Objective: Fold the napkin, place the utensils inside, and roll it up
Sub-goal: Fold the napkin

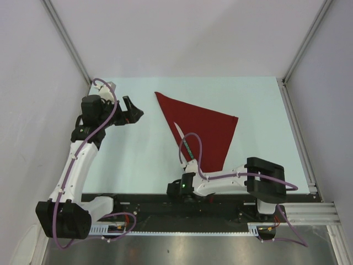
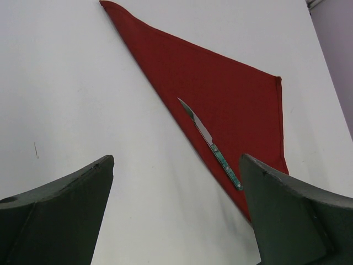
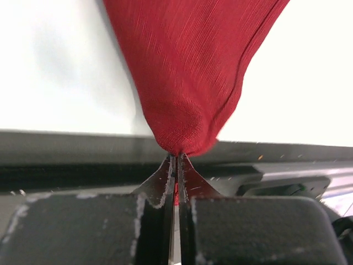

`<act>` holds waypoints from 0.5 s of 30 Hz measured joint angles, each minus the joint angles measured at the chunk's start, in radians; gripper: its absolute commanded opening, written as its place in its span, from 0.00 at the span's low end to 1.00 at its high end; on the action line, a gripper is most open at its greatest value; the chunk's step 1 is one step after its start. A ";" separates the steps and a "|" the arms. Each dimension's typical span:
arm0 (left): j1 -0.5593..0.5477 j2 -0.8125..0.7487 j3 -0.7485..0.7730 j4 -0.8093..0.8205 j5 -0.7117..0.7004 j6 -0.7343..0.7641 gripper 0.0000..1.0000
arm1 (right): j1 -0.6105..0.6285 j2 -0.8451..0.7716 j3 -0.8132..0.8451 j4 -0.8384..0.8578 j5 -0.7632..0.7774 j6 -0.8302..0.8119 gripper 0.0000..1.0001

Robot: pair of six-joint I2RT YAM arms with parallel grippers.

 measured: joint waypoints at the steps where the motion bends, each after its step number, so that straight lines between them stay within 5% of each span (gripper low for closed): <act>1: 0.000 0.000 0.000 0.000 0.000 0.000 1.00 | -0.013 -0.005 0.013 -0.006 0.013 -0.016 0.00; 15: 0.000 0.000 0.000 0.008 0.003 0.000 1.00 | -0.298 0.013 0.222 0.190 0.247 -0.498 0.00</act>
